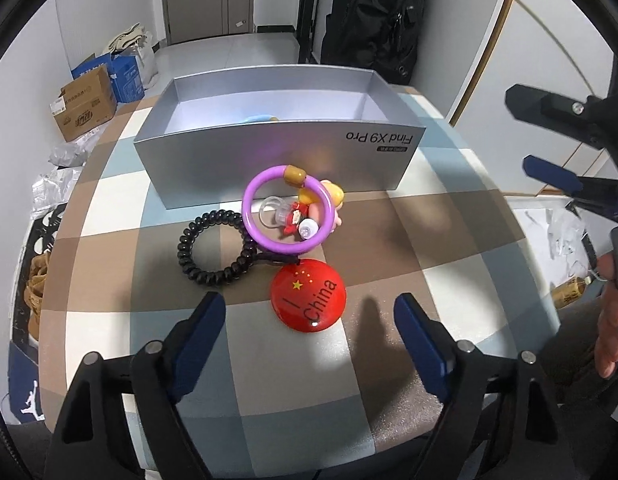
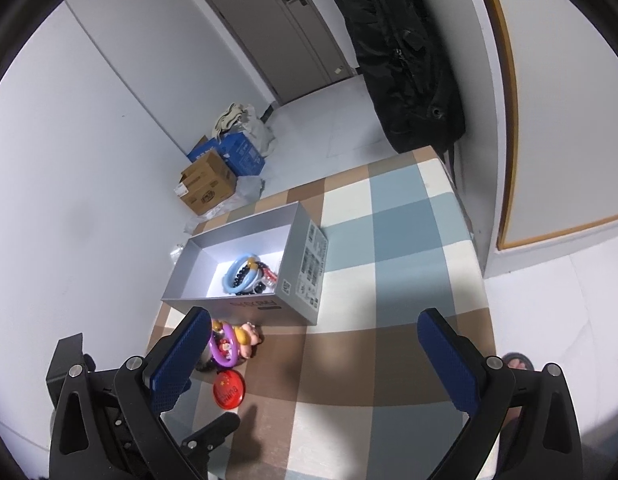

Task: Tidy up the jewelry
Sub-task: 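Lift both tools out of the box over the remaining jewelry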

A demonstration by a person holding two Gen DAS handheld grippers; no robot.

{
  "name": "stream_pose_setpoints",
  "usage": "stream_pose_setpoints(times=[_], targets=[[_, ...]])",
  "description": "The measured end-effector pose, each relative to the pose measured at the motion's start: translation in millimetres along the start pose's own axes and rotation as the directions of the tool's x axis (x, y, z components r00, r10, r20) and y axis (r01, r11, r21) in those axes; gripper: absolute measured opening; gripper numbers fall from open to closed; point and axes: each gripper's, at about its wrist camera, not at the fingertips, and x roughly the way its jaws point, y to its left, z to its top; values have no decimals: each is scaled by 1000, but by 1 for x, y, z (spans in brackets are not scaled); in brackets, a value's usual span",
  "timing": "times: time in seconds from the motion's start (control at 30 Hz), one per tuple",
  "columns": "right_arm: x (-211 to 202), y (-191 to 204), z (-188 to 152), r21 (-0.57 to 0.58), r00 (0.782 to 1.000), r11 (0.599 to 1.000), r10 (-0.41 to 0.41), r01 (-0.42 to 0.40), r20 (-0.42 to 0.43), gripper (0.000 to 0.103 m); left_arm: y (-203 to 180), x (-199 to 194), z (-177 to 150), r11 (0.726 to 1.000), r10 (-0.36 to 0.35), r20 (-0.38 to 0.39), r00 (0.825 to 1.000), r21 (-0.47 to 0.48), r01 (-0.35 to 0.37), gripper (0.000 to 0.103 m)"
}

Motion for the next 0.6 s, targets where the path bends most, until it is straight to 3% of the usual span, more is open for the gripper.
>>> stream_pose_setpoints(times=[0.2, 0.27, 0.33, 0.5, 0.57, 0.6], targets=[[-1, -4, 1, 16, 1000, 1000, 1, -1, -1, 103, -2, 5, 0, 1000, 12, -21, 1000, 5, -12, 72], [-1, -5, 1, 17, 1000, 1000, 2, -2, 0, 103, -2, 8, 0, 999, 51, -29, 998, 15, -51, 59], [-1, -5, 1, 18, 1000, 1000, 2, -2, -1, 103, -4, 8, 0, 997, 68, -29, 997, 30, -67, 58], [-1, -5, 1, 18, 1000, 1000, 1, -1, 1, 103, -7, 8, 1, 998, 54, -31, 998, 40, -53, 49], [-1, -5, 1, 17, 1000, 1000, 0, 0, 0, 103, -11, 8, 2, 998, 44, -29, 999, 54, -42, 38], [-1, -5, 1, 17, 1000, 1000, 0, 0, -1, 103, -14, 7, 1, 998, 35, -29, 999, 62, -33, 38]])
